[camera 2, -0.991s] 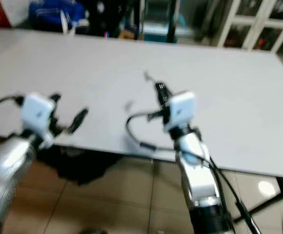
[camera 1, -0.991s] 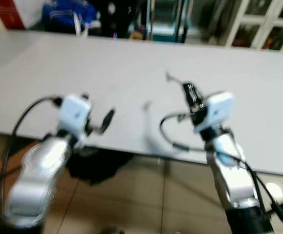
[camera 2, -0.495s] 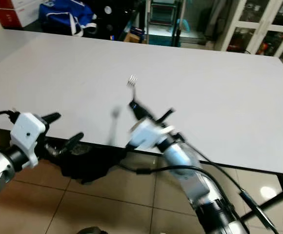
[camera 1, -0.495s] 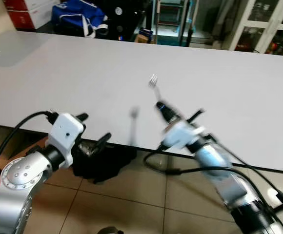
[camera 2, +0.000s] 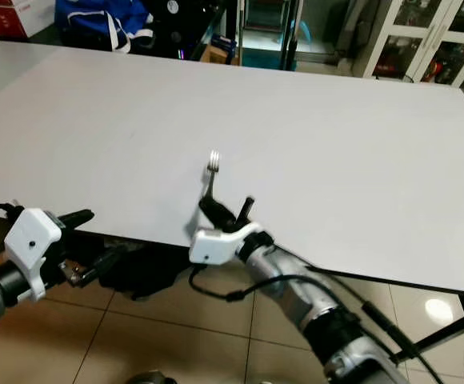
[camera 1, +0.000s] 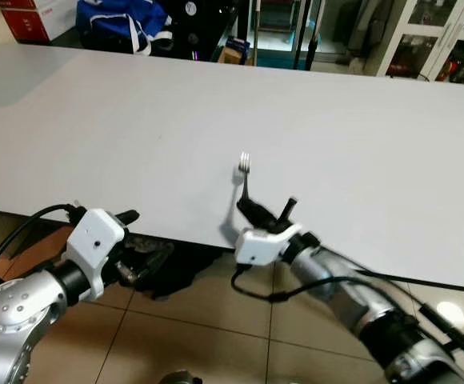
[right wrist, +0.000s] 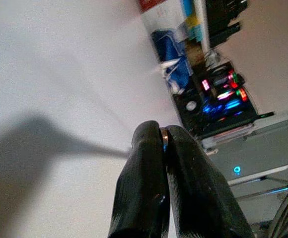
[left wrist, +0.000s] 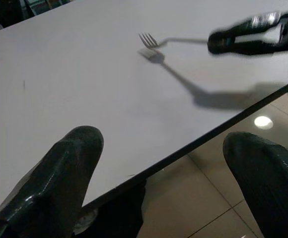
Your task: Setting the table
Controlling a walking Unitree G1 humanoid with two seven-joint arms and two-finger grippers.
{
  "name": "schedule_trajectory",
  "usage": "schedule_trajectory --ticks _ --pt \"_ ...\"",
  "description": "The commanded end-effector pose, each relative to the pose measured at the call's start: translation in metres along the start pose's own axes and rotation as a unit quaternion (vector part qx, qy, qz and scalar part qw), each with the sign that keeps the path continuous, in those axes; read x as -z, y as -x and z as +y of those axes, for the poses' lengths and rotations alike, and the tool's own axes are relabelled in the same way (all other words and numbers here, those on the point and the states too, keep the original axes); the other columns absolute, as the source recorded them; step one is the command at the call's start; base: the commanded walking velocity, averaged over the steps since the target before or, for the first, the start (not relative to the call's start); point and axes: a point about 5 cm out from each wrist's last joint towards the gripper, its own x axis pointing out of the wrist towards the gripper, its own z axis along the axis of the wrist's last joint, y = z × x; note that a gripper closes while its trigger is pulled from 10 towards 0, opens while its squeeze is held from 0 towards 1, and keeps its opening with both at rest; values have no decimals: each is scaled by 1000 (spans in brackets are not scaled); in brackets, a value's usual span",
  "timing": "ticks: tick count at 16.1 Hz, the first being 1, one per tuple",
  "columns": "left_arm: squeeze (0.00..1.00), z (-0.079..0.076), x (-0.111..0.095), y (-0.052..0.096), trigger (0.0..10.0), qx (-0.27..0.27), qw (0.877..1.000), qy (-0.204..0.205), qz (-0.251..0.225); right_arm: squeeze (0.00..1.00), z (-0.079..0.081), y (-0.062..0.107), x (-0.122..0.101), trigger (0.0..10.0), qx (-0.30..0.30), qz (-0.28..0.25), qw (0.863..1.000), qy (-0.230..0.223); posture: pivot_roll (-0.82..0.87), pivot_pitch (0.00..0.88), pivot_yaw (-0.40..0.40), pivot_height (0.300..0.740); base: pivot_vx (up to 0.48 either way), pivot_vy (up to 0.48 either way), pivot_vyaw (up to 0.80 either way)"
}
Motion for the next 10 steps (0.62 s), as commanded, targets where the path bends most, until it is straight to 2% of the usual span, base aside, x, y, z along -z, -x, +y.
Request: schedule_trajectory --ticks 1,4,6,10 --pt "0 -1 -4 4 10000 6 1000 -12 -6 0 1 -3 4 10000 -2 13 1000 17 102 53 16 740 0 0 0" --pt "0 -2 -5 7 10000 14 1000 -7 -7 0 10 -7 13 10000 -16 51 998 25 109 61 19 740 0 0 0" --pt "0 -2 -4 9 10000 24 1000 -3 -1 0 14 -8 13 10000 -25 52 998 33 107 62 24 740 0 0 0" --pt "0 -3 -3 9 10000 35 999 -2 3 0 20 -14 11 10000 -34 57 998 -10 112 63 26 740 0 0 0"
